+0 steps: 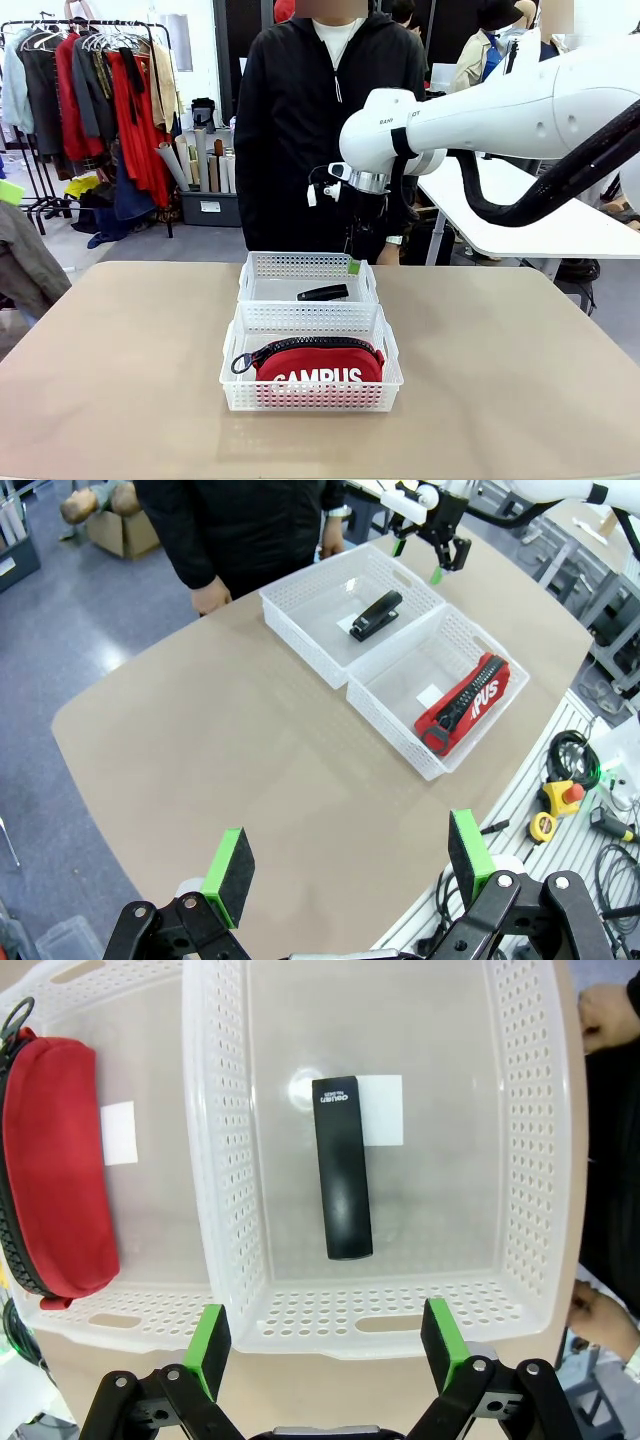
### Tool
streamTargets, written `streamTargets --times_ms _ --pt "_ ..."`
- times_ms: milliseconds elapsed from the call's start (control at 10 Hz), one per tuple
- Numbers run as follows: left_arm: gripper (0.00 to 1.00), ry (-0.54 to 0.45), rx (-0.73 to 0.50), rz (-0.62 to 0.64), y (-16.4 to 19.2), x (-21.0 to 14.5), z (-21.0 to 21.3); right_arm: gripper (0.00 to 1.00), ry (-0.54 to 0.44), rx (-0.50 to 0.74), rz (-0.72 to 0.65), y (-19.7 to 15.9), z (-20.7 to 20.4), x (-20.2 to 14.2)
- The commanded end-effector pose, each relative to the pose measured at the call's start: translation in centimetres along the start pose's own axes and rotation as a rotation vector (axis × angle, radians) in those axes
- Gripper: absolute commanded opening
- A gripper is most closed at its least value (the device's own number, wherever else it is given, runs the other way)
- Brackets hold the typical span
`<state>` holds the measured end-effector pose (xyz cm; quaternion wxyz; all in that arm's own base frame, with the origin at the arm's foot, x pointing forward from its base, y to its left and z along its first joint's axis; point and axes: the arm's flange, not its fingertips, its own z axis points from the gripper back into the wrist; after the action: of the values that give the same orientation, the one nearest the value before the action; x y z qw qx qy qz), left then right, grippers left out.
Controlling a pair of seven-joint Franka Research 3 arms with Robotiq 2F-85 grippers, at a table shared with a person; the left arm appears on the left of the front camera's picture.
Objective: Distribute items into two baskets.
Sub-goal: Place the picked Stapler into the Organizing basket as instructed by the person.
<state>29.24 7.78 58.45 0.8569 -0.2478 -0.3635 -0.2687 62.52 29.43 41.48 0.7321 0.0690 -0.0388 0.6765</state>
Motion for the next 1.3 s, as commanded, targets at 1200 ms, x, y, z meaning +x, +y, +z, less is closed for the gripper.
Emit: streamTargets --times_ms 1200 --pt "1.0 -0.002 -0.001 -0.001 -0.08 -0.08 -0.01 1.0 -0.002 -0.003 0.0 -0.07 0.16 0.07"
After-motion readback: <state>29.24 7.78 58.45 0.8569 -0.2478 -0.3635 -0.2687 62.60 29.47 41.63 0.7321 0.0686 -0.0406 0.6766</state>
